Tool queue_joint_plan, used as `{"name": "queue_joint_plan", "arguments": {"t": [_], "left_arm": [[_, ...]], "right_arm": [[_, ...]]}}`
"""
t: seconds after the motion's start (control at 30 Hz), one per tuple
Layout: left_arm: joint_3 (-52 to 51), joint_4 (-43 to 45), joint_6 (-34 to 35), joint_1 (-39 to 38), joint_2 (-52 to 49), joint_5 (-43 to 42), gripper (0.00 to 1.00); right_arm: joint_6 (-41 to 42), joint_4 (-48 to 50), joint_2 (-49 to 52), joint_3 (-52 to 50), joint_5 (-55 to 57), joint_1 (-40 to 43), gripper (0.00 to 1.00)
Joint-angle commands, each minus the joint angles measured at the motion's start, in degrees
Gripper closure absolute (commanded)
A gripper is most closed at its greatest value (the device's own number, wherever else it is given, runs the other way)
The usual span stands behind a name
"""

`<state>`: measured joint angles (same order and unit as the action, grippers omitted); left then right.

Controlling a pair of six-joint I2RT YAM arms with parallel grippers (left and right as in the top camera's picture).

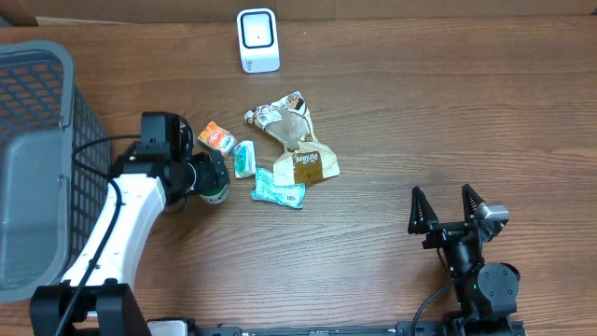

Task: Scan the item barcode

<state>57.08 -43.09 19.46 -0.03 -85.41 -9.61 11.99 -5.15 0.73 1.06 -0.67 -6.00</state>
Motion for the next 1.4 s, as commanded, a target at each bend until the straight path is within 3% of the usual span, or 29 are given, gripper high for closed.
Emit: {"name": "queue_joint_plan", "arguments": {"t": [0.0,0.3,0.47,0.73,1.0,1.27,1.37], "left_arm": [[9.73,-4.39,-2.89,-0.22,0.9,-0.44,0.07],[37.16,-31.47,-7.15,4.61,0.9,2.71,0.07],[41.0,-41.7,-5.73,8.31,1.9,10.01,0.06],[37.55,-38.1,-11.45,13.81,1.88,12.83,0.07],[36.76,-34.21,-11.58,23.54,1.64,14.45,0.08],[36.76,-32.89,-11.8,26.29,1.05,14.4,0.09],[36.76,-32.41,-13.88,26.1,1.05,10.84,0.1]], "right_arm": [[-0.07,0.33,-0.57,-0.61,0.11,0.24,0.0],[-0.07,0.33,-0.57,-0.61,0.11,0.24,0.0],[-0.07,0.33,-0.57,-0.61,0.11,0.24,0.0],[-0.07,0.33,-0.57,-0.61,0.11,0.24,0.0],[-0.07,0.33,-0.57,-0.61,0.11,0.24,0.0],[-0.07,0.33,-0.57,-0.61,0.11,0.24,0.0],[-0.07,0.33,-0.57,-0.61,0.11,0.24,0.0]]}}
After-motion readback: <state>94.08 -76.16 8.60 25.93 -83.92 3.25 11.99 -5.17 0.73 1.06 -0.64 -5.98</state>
